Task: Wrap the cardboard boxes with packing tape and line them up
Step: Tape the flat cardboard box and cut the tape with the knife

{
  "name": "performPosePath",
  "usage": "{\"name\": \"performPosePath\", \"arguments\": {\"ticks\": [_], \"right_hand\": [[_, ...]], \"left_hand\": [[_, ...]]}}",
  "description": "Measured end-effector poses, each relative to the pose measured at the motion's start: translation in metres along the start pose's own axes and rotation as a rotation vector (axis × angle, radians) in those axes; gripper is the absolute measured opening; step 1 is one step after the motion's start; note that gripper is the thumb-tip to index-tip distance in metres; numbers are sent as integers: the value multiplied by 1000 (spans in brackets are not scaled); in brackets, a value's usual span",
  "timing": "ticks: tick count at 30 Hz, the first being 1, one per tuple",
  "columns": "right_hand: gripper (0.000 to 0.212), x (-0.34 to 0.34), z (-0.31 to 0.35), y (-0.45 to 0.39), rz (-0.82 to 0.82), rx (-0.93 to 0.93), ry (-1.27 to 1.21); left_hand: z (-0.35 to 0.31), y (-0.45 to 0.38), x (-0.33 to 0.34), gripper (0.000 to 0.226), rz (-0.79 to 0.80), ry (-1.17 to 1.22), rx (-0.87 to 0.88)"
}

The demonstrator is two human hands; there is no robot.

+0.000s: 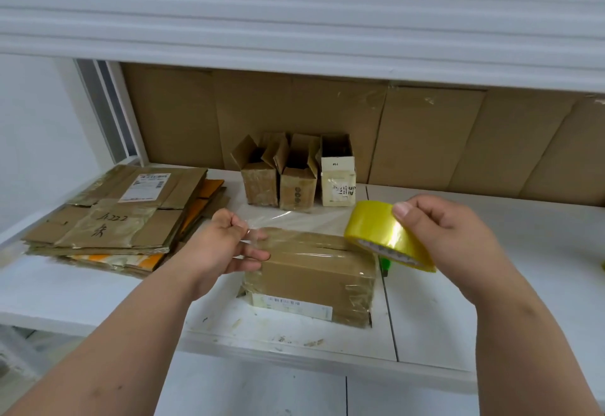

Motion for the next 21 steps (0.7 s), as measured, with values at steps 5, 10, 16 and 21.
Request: {"name": "performPosePath", "arguments": {"ticks": [5,10,16,21], "right_hand": [[39,1,26,-2,-7,-60,61],[39,19,21,-8,14,5,162],[46,15,10,-13,29,79,126],[69,16,-3,-5,96,114,-22]], "left_hand": [[4,1,-1,13,-30,81,-33],[11,1,-5,15,-55,195,-89],[13,-2,-4,13,-73,241,-111],[12,-6,-4,13,-65,277,-149]]}}
Point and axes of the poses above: each hand's wrist, its own y-axis away from the middle knuckle, its own x-axis out of the palm, z = x × y, the point moved 3 cm from there along -y, towards the middle knuckle, and after that the axes turned 14 degrees about -z, right-handed, at the moved point
